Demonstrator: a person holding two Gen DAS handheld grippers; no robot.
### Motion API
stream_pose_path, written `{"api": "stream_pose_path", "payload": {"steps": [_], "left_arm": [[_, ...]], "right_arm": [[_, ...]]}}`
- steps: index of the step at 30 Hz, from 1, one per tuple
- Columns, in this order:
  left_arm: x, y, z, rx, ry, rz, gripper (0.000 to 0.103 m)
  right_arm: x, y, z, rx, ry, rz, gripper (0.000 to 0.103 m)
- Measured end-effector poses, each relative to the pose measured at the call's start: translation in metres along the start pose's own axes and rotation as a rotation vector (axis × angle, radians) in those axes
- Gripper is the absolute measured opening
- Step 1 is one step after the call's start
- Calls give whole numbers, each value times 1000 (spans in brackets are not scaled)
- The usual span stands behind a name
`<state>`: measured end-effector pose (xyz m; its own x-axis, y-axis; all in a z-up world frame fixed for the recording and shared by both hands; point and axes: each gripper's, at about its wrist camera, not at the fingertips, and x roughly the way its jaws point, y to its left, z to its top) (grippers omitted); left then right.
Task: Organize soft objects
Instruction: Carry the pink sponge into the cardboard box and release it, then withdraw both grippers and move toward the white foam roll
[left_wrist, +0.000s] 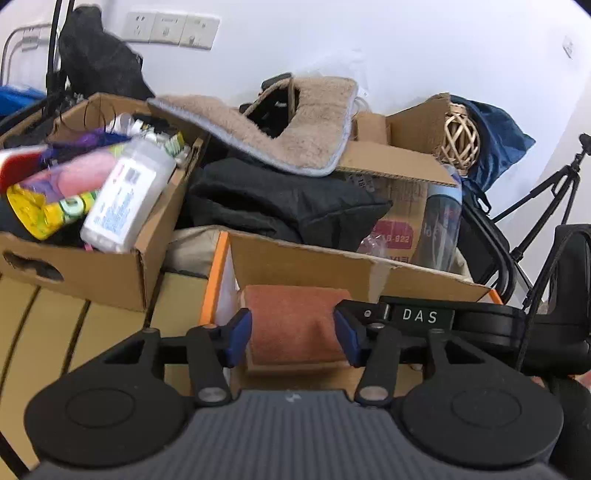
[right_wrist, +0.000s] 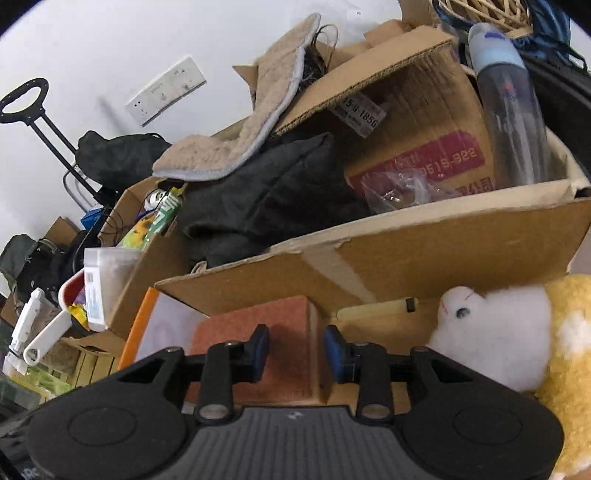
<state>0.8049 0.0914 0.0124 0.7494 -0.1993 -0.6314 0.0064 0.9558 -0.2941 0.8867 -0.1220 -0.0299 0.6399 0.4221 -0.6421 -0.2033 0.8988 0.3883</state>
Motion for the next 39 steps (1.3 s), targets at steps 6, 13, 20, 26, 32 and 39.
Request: {"api": "stream_pose_path", "payload": {"steps": [6, 13, 20, 26, 32, 39], "left_arm": [[-66, -15, 12, 21, -61, 5, 61], [-191, -42, -6, 104, -157, 35, 81], [-318, -52, -85, 202, -235, 67, 85], [-425, -45, -191, 236, -334, 3, 97], [-513, -47, -306, 277, -435, 24, 103], [-565, -50, -427, 242, -490, 55, 103]], "right_arm": [[-84, 17, 5, -51, -92, 1, 43], [-224, 35, -21, -129, -209, 33, 60], [-356, 33, -123, -232, -280, 39, 72], [-458, 32, -254, -360, -399, 57, 83], [-535, 45, -396, -493, -547, -6, 89], [-574, 46, -527, -463, -602, -24, 99]]}}
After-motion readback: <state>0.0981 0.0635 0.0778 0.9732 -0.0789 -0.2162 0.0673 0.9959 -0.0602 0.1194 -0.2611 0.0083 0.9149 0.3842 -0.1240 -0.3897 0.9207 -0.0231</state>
